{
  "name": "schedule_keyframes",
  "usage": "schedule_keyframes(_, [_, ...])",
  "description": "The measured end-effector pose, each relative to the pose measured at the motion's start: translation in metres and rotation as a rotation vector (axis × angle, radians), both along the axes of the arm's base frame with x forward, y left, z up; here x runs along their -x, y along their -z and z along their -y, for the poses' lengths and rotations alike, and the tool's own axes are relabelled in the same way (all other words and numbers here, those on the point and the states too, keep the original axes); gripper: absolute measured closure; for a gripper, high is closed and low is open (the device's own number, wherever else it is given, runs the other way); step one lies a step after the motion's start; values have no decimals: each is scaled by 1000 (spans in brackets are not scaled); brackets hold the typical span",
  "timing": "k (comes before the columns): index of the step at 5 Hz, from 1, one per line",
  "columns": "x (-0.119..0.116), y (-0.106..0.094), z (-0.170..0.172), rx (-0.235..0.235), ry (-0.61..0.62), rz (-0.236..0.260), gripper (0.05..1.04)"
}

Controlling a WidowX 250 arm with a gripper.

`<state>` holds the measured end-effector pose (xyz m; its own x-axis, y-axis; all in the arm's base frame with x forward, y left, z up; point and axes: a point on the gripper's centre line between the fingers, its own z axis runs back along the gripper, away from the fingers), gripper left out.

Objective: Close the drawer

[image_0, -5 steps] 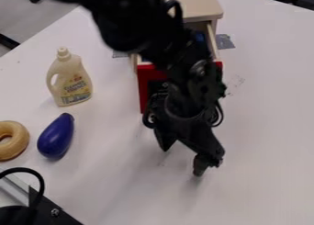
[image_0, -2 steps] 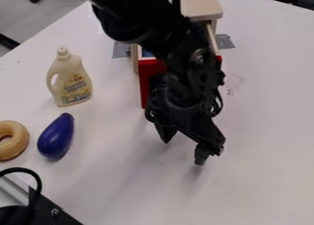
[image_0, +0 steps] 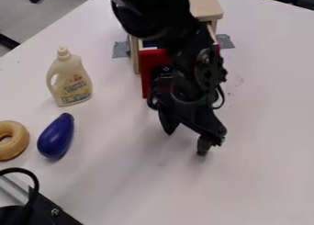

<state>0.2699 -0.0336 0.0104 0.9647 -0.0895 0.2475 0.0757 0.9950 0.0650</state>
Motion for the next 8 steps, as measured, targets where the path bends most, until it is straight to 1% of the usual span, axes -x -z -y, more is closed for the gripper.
schedule_keyframes(1, [-11, -1, -12, -1, -30, 10, 89])
schedule_keyframes(3, [-16, 1, -20, 7, -54, 16, 89])
schedule_keyframes(4, [-22, -1, -31, 13, -81, 9, 89])
schedule_keyframes(5, [-32, -1, -41, 14, -96, 15, 89])
schedule_keyframes(6, [-34, 2, -43, 19, -104, 7, 89])
schedule_keyframes(7, [-33, 1, -46, 17, -106, -20, 89])
schedule_keyframes(8, [-24, -3, -43, 49, -111, -67, 89])
